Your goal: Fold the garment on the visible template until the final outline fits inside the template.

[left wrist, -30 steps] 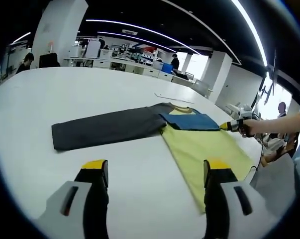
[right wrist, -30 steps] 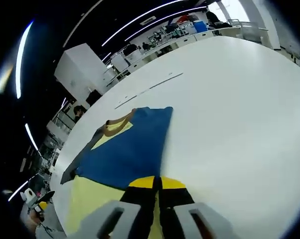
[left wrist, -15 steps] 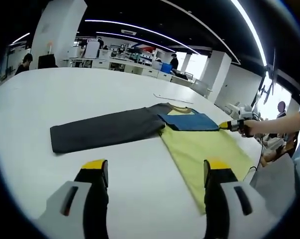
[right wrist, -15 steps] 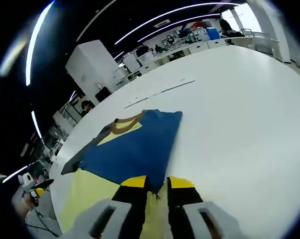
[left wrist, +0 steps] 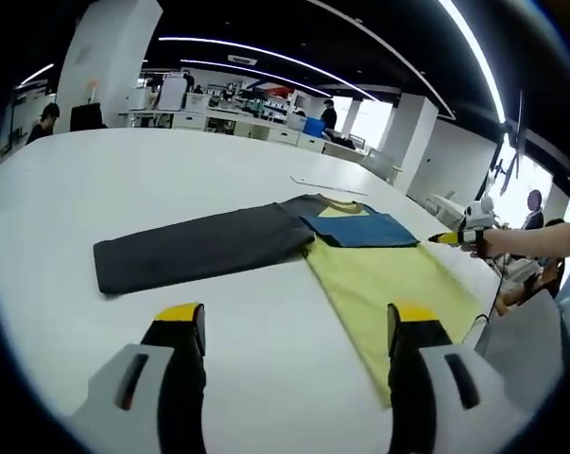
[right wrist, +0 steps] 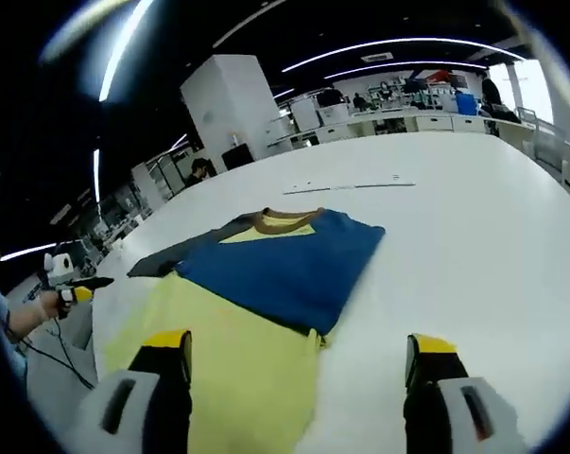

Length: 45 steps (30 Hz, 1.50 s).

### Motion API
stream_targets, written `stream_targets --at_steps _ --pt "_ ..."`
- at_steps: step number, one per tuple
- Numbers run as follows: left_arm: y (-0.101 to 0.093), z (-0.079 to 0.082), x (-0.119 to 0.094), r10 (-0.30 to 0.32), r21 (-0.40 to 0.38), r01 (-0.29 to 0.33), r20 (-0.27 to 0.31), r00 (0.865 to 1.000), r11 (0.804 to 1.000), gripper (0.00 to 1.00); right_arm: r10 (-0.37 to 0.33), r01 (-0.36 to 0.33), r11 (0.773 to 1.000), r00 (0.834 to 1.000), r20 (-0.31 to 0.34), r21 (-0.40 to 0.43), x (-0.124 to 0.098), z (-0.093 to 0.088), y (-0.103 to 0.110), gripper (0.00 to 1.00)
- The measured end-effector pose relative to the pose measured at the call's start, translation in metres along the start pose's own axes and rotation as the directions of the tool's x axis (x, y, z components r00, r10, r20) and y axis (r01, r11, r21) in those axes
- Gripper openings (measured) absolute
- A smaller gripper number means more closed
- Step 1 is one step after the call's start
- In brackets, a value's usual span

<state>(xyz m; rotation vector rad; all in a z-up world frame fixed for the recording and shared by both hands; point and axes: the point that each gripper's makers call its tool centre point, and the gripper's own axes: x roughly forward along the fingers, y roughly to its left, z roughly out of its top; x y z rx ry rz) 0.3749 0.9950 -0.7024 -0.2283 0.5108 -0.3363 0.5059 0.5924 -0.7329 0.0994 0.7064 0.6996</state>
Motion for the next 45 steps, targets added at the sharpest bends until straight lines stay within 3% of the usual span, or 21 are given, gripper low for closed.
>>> stream_targets --at_steps 1,8,12,14,16,18,20,21,24,26,27,30,31,32,35,39,43,45 --pt "0.001 0.0 0.001 0.0 -0.001 0.0 0.001 1.0 1.0 0.76 0.007 -0.007 1.0 1.0 -0.002 -0.028 -0.003 -0.001 0.001 1.0" --pt "0.012 0.0 0.002 0.024 -0.002 -0.024 0.009 1.0 1.0 0.76 0.023 -0.023 1.0 1.0 0.002 -0.006 -0.014 -0.008 0.007 1.0" --pt "0.037 0.002 -0.003 0.128 -0.051 -0.126 0.04 0.991 0.991 0.72 0.046 -0.046 0.999 0.999 0.023 0.008 -0.021 -0.009 0.016 1.0" --pt "0.048 0.005 -0.004 0.15 -0.082 -0.145 0.06 0.987 0.986 0.73 0.051 -0.052 0.998 0.998 0.045 0.019 -0.026 -0.008 0.019 1.0" --pt "0.056 0.003 -0.005 0.17 -0.086 -0.166 0.045 0.984 0.982 0.73 0.059 -0.06 0.998 0.997 0.05 0.026 -0.031 -0.009 0.021 1.0" --pt "0.073 0.002 -0.006 0.221 -0.096 -0.218 0.031 0.975 0.971 0.73 0.055 -0.056 0.998 0.997 0.06 0.024 -0.036 -0.009 0.021 1.0" --pt "0.093 0.001 -0.011 0.305 -0.138 -0.301 0.009 0.952 0.944 0.73 0.054 -0.056 0.998 0.996 0.064 0.032 -0.039 -0.011 0.021 1.0" --pt "0.099 0.007 -0.011 0.322 -0.152 -0.313 0.041 0.946 0.937 0.73 0.054 -0.056 0.998 0.996 0.066 0.038 -0.042 -0.012 0.021 1.0" --pt "0.113 0.006 -0.01 0.353 -0.159 -0.344 0.033 0.935 0.925 0.71 0.03 -0.035 0.997 0.997 0.076 0.068 -0.048 -0.015 0.017 0.97" --pt "0.122 0.012 -0.012 0.403 -0.139 -0.393 0.06 0.913 0.909 0.67 0.015 -0.029 0.993 0.993 0.119 0.113 -0.052 -0.011 0.013 0.97" --pt "0.124 0.012 -0.011 0.408 -0.147 -0.396 0.059 0.911 0.906 0.66 0.009 -0.024 0.992 0.993 0.121 0.126 -0.055 -0.011 0.011 0.97" --pt "0.141 -0.006 -0.009 0.463 -0.215 -0.454 -0.01 0.886 0.864 0.65 -0.015 0.0 0.992 0.992 0.122 0.13 -0.062 -0.014 0.006 0.96" --pt "0.146 -0.006 -0.008 0.476 -0.253 -0.458 0.014 0.879 0.852 0.64 -0.018 0.002 0.992 0.992 0.122 0.13 -0.063 -0.014 0.005 0.96" --pt "0.148 -0.007 -0.008 0.484 -0.265 -0.464 0.011 0.875 0.845 0.64 -0.023 0.007 0.991 0.992 0.124 0.13 -0.066 -0.014 0.004 0.95" --pt "0.152 -0.009 -0.006 0.486 -0.243 -0.467 0.023 0.874 0.85 0.57 -0.04 0.021 0.989 0.991 0.13 0.144 -0.074 -0.017 0.001 0.94" --pt "0.156 -0.003 -0.005 0.505 -0.28 -0.475 0.042 0.862 0.835 0.44 -0.055 0.032 0.986 0.989 0.138 0.164 -0.083 -0.022 0.0 0.93" --pt "0.166 -0.002 -0.004 0.524 -0.246 -0.497 0.058 0.85 0.832 0.32 -0.064 0.042 0.986 0.99 0.129 0.163 -0.084 -0.027 0.0 0.92" --pt "0.17 0.0 -0.004 0.528 -0.311 -0.486 0.064 0.847 0.817 0.25 -0.073 0.057 0.987 0.992 0.107 0.153 -0.082 -0.033 0.0 0.91"
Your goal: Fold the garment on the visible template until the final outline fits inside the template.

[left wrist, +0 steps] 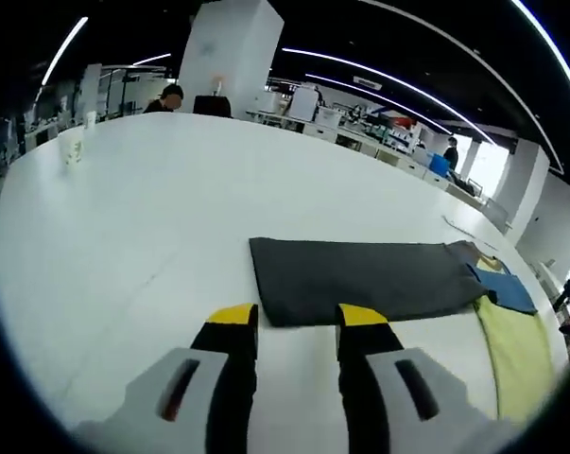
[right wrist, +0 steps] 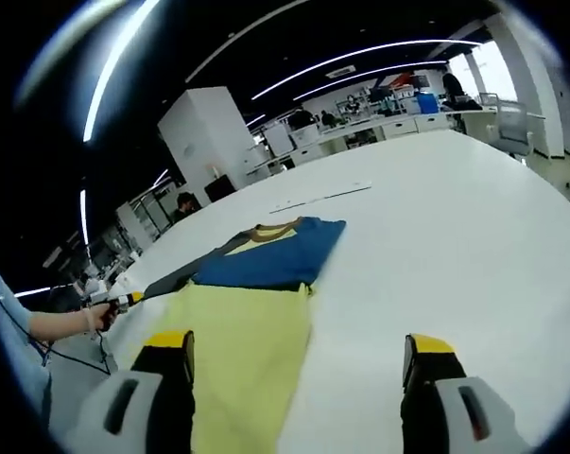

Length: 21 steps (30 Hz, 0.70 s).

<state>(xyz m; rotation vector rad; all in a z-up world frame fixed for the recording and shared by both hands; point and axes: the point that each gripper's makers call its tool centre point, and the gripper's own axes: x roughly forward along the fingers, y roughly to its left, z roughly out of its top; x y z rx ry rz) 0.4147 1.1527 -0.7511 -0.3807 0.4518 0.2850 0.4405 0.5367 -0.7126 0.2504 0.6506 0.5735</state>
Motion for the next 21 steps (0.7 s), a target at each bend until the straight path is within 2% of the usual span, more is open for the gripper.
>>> stream_targets --at_steps 2,5,7,9,10,11,14,15,17,21 --pt "-0.001 0.001 0.001 -0.011 -0.048 0.011 -0.009 1.0 0.999 0.24 0.002 -0.002 1.0 1.0 0.004 0.011 0.001 -0.001 0.002 0.91" --pt "0.0 0.002 0.001 -0.003 -0.013 0.003 -0.006 1.0 1.0 0.21 0.008 -0.008 1.0 1.0 0.001 0.021 0.005 -0.006 0.006 0.9" --pt "0.006 0.002 0.002 0.022 -0.028 -0.022 -0.004 1.0 0.999 0.13 0.011 -0.01 1.0 1.0 -0.01 0.02 0.007 -0.009 0.008 0.9" --pt "0.013 -0.002 0.0 0.046 -0.002 -0.046 -0.028 0.999 0.999 0.0 0.012 -0.012 1.0 1.0 -0.013 0.019 0.008 -0.01 0.008 0.9" --pt "0.012 0.0 0.001 0.024 -0.049 -0.025 -0.022 0.999 0.998 0.0 0.01 -0.01 1.0 1.0 -0.015 0.017 0.009 -0.01 0.008 0.9" --pt "0.012 0.0 0.0 0.027 -0.076 -0.029 -0.029 0.999 0.997 0.0 0.005 -0.005 1.0 1.0 -0.018 0.012 0.009 -0.01 0.007 0.89" --pt "0.011 0.001 0.001 0.029 -0.069 -0.032 -0.052 0.998 0.997 0.0 0.006 -0.006 1.0 1.0 -0.017 0.01 0.008 -0.009 0.007 0.89" --pt "0.008 0.004 0.0 0.018 -0.081 -0.021 -0.044 0.999 0.996 0.0 0.006 -0.005 1.0 1.0 -0.017 0.011 0.008 -0.009 0.007 0.89" --pt "-0.006 0.021 -0.001 -0.03 -0.093 0.032 0.02 0.999 0.995 0.0 -0.003 0.003 1.0 1.0 -0.015 0.007 0.007 -0.009 0.004 0.88" --pt "-0.042 0.049 0.0 -0.122 -0.013 0.123 0.066 0.99 0.992 0.0 -0.006 0.006 1.0 1.0 -0.005 0.018 0.006 -0.007 0.002 0.88"
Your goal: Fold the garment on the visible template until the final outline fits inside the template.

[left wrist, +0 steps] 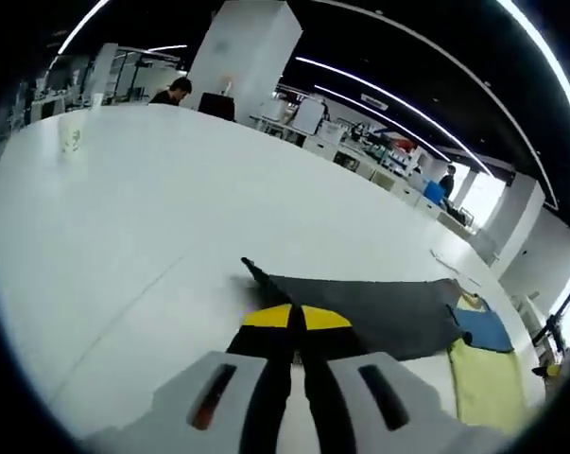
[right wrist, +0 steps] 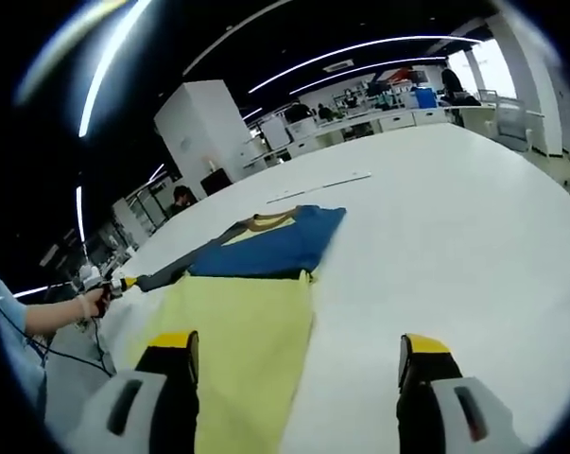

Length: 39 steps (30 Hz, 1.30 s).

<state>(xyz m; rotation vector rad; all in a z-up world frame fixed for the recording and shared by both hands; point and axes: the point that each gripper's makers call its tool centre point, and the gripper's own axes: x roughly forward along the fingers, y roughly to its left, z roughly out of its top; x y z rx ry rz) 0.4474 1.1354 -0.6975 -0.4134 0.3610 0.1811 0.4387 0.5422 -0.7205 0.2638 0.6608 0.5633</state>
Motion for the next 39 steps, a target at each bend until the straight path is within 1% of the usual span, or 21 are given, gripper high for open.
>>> stream_targets --at_steps 4,5,8,10,11,13,16,19,20,21,24,26,28,29,30,31,32,34,37,38,39 --pt "-0.041 0.026 0.009 -0.095 -0.001 0.095 0.047 0.994 0.995 0.0 0.007 -0.007 1.0 1.0 0.016 0.014 0.0 0.002 0.002 0.88" --pt "-0.058 0.032 0.013 -0.13 0.008 0.13 0.051 0.99 0.991 0.0 0.004 -0.004 1.0 1.0 0.015 0.005 0.0 0.002 0.002 0.88" --pt "-0.091 0.038 0.027 -0.213 0.035 0.212 0.037 0.976 0.977 0.0 0.009 -0.009 1.0 1.0 0.014 0.003 0.001 0.002 0.003 0.88" --pt "-0.11 0.034 0.038 -0.248 0.054 0.247 0.015 0.969 0.968 0.0 0.015 -0.015 1.0 1.0 0.012 0.004 0.001 0.002 0.005 0.88" --pt "-0.125 0.029 0.043 -0.273 0.046 0.273 0.007 0.962 0.961 0.0 0.017 -0.016 1.0 1.0 0.01 -0.001 0.0 0.002 0.006 0.88" --pt "-0.144 0.024 0.049 -0.307 0.014 0.307 -0.003 0.952 0.952 0.0 0.02 -0.02 1.0 1.0 0.003 -0.022 -0.002 0.002 0.007 0.88" --pt "-0.177 0.014 0.059 -0.358 0.04 0.359 -0.031 0.933 0.932 0.0 0.019 -0.019 0.999 1.0 -0.003 -0.039 -0.005 0.003 0.006 0.88" --pt "-0.213 0.004 0.065 -0.415 0.077 0.419 -0.064 0.908 0.905 0.0 0.017 -0.017 0.999 1.0 0.0 -0.042 -0.008 0.004 0.004 0.88" --pt "-0.227 0.0 0.068 -0.443 0.067 0.448 -0.077 0.893 0.892 0.0 0.016 -0.016 0.999 1.0 0.002 -0.04 -0.009 0.004 0.003 0.88" --pt "-0.236 -0.001 0.069 -0.451 0.068 0.456 -0.079 0.889 0.887 0.0 0.017 -0.016 0.999 1.0 0.005 -0.035 -0.009 0.004 0.003 0.88" --pt "-0.266 -0.005 0.073 -0.492 0.077 0.499 -0.09 0.866 0.863 0.0 0.022 -0.021 1.0 1.0 0.022 -0.015 -0.011 0.008 0.004 0.87" --pt "-0.289 -0.009 0.076 -0.527 0.077 0.536 -0.107 0.843 0.841 0.0 0.032 -0.032 0.999 0.998 0.046 0.006 -0.013 0.014 0.007 0.87" --pt "-0.311 -0.013 0.078 -0.552 0.061 0.56 -0.107 0.827 0.826 0.0 0.031 -0.031 1.0 0.998 0.046 -0.004 -0.013 0.017 0.007 0.87" --pt "-0.325 -0.016 0.078 -0.57 0.063 0.577 -0.107 0.815 0.814 0.0 0.031 -0.031 0.999 0.999 0.043 -0.01 -0.013 0.018 0.007 0.87" --pt "-0.331 -0.018 0.08 -0.572 0.057 0.579 -0.105 0.814 0.814 0.0 0.032 -0.031 0.999 0.999 0.039 -0.017 -0.013 0.018 0.007 0.87" --pt "-0.34 -0.021 0.081 -0.58 0.046 0.587 -0.109 0.807 0.808 0.0 0.031 -0.03 0.999 0.999 0.036 -0.021 -0.012 0.018 0.006 0.87" --pt "-0.352 -0.027 0.083 -0.594 0.035 0.601 -0.114 0.796 0.798 0.0 0.03 -0.029 0.999 0.999 0.031 -0.026 -0.012 0.017 0.006 0.87" --pt "-0.369 -0.04 0.087 -0.605 0.027 0.613 -0.133 0.785 0.789 0.0 0.027 -0.026 0.999 0.999 0.03 -0.032 -0.012 0.017 0.005 0.87" --pt "-0.388 -0.061 0.089 -0.621 0.011 0.632 -0.173 0.765 0.775 0.0 0.027 -0.027 0.999 0.999 0.029 -0.028 -0.013 0.015 0.006 0.87" --pt "-0.396 -0.068 0.089 -0.631 -0.007 0.642 -0.191 0.752 0.767 0.0 0.026 -0.025 0.999 0.999 0.024 -0.034 -0.014 0.013 0.007 0.87" --pt "-0.398 -0.07 0.089 -0.633 -0.001 0.645 -0.192 0.75 0.765 0.0 0.024 -0.023 0.999 0.999 0.022 -0.039 -0.015 0.012 0.007 0.87"
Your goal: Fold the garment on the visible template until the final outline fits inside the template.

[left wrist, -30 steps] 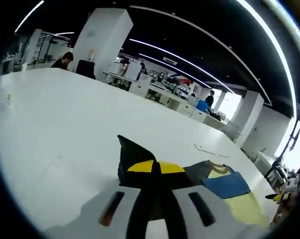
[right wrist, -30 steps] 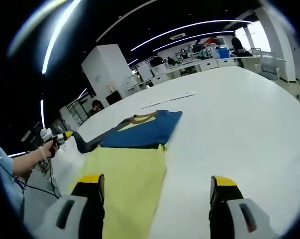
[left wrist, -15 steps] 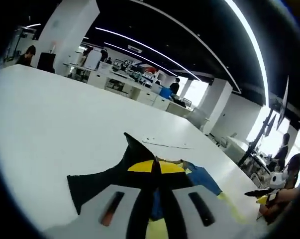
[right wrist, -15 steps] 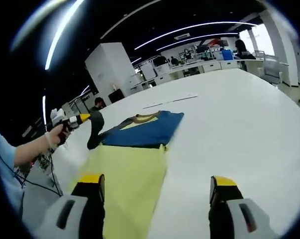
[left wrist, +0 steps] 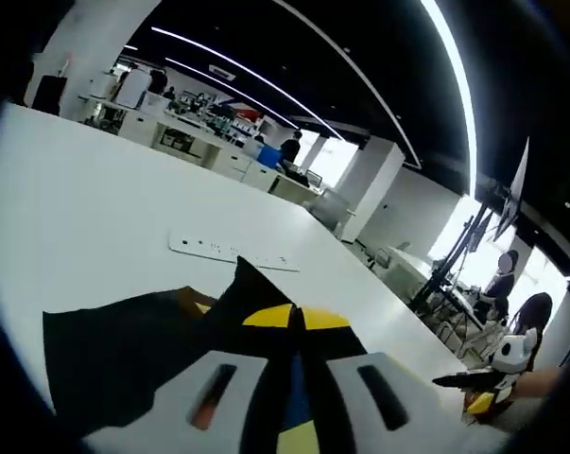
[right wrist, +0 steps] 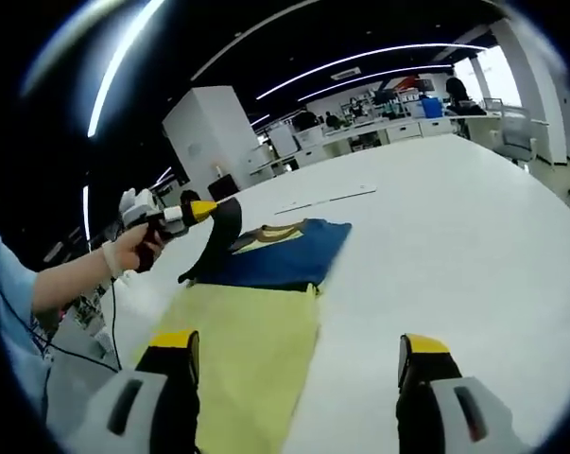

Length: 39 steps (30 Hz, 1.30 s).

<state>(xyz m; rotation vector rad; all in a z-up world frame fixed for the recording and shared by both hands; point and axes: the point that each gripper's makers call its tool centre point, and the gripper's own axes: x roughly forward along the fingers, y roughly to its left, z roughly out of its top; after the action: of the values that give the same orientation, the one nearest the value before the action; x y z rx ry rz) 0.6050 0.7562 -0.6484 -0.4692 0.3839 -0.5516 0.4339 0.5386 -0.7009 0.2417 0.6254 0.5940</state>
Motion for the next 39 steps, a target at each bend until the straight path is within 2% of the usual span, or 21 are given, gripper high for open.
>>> stream_targets --at_steps 8,11,17,19,22,25,29,31,32,34,36,39 --pt "-0.032 -0.033 0.028 -0.071 0.012 0.072 -0.072 0.995 0.997 0.0 -0.01 0.01 1.0 1.0 0.0 0.021 -0.003 -0.008 -0.001 0.87" --pt "-0.038 -0.046 0.04 -0.086 0.008 0.087 -0.101 0.991 0.996 0.0 -0.013 0.013 1.0 1.0 0.004 0.029 -0.003 -0.009 -0.003 0.87" --pt "-0.063 -0.06 0.058 -0.162 0.039 0.169 -0.138 0.977 0.985 0.0 -0.013 0.013 0.999 1.0 0.003 0.04 -0.004 -0.012 -0.007 0.87" --pt "-0.068 -0.065 0.061 -0.173 0.065 0.185 -0.153 0.973 0.981 0.0 -0.015 0.014 0.999 1.0 0.005 0.049 -0.004 -0.013 -0.011 0.87" --pt "-0.073 -0.073 0.064 -0.195 0.063 0.208 -0.172 0.966 0.976 0.0 -0.017 0.016 0.998 1.0 0.01 0.061 -0.004 -0.014 -0.013 0.87" --pt "-0.082 -0.087 0.065 -0.238 0.1 0.264 -0.217 0.947 0.959 0.0 -0.017 0.017 0.998 1.0 0.003 0.067 -0.001 -0.018 -0.015 0.87" --pt "-0.08 -0.099 0.067 -0.235 0.097 0.266 -0.249 0.94 0.959 0.0 -0.011 0.011 0.997 1.0 -0.004 0.07 0.002 -0.021 -0.013 0.87" --pt "-0.093 -0.101 0.063 -0.292 0.044 0.313 -0.252 0.922 0.949 0.0 -0.009 0.01 0.997 1.0 -0.005 0.072 0.004 -0.022 -0.013 0.87" --pt "-0.098 -0.103 0.062 -0.311 0.085 0.342 -0.256 0.915 0.936 0.0 -0.008 0.009 0.997 1.0 -0.009 0.072 0.005 -0.023 -0.014 0.87" --pt "-0.097 -0.114 0.061 -0.298 0.109 0.341 -0.293 0.909 0.934 0.0 -0.005 0.006 0.997 1.0 -0.013 0.073 0.007 -0.023 -0.013 0.86" --pt "-0.092 -0.125 0.061 -0.297 0.042 0.326 -0.318 0.9 0.944 0.0 -0.003 0.004 0.998 1.0 -0.014 0.07 0.008 -0.023 -0.013 0.86" --pt "-0.083 -0.133 0.061 -0.273 0.052 0.305 -0.32 0.907 0.951 0.0 -0.001 0.001 0.998 1.0 -0.011 0.068 0.008 -0.021 -0.012 0.86"
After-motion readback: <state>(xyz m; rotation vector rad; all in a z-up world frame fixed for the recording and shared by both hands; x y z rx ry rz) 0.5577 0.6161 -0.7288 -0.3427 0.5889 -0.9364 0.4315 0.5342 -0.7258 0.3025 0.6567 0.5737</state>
